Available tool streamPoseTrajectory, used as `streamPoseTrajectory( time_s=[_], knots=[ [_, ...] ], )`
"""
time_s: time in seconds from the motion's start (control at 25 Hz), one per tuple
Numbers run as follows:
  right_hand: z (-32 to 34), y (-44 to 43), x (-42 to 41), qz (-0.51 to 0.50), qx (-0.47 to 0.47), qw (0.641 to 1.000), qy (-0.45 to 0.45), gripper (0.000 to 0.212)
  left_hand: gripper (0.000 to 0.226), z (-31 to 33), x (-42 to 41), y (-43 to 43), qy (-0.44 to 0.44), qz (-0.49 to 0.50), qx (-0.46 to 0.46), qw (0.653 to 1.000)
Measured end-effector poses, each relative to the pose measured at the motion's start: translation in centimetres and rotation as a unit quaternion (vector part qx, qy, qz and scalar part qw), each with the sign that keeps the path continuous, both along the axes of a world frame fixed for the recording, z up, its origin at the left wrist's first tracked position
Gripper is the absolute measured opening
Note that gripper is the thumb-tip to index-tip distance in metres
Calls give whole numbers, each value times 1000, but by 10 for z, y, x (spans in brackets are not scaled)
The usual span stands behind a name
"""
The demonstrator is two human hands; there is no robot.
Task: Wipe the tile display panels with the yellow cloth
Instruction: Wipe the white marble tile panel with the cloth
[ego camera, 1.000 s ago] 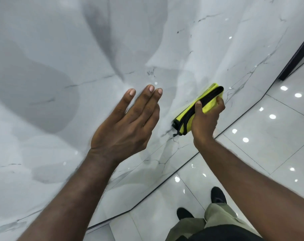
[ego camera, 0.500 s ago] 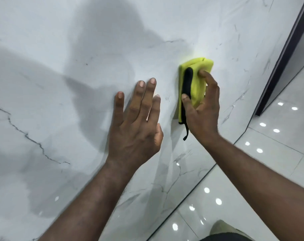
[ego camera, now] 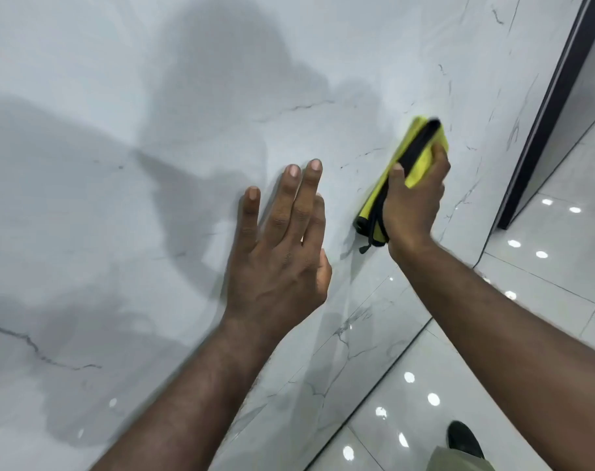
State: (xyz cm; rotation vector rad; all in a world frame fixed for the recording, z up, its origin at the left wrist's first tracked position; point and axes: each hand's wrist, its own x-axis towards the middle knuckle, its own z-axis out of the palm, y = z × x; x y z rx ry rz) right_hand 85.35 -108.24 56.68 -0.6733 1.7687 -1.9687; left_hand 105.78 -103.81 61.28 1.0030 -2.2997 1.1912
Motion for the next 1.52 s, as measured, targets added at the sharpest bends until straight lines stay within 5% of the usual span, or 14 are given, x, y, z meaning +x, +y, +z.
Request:
streamPoseTrajectory(
  time_s=[0.04, 0.16, 0.2, 0.32, 0.48, 0.6, 0.72, 0.84, 1.08, 1.52],
  knots=[
    [-2, 0, -8, 1, 30, 999, -36, 64, 61, -1, -9, -4, -5, 0, 0, 1000],
    [-35, 11, -12, 24, -54, 990, 131, 66, 61, -5, -34, -20, -21, 4, 1, 1000],
    [-49, 8, -20, 19, -50, 993, 103, 65, 62, -8, -40, -24, -33, 8, -3, 999],
    [-85, -7, -39, 37, 86, 980, -178, 62, 70, -20, -57, -34, -106, 1, -29, 994],
    [-146, 5, -47, 72, 105, 986, -109, 65, 77, -32, -57, -43, -193, -5, -74, 978],
    [-173, -1, -61, 87, 218, 943, -236, 62, 76, -32, -60, -45, -195, -16, -73, 978],
    [-185, 4, -62, 110, 239, 948, -180, 63, 79, -33, -63, -44, -199, -8, -83, 976],
    [-188, 5, -61, 109, 276, 923, -246, 60, 80, -32, -64, -43, -203, -7, -85, 975],
    [-181, 4, -64, 123, 283, 919, -246, 58, 77, -33, -65, -42, -193, -13, -74, 978],
    [-144, -16, -84, 70, 156, 973, -153, 63, 71, -35, -62, -44, -181, -28, -62, 981]
  ],
)
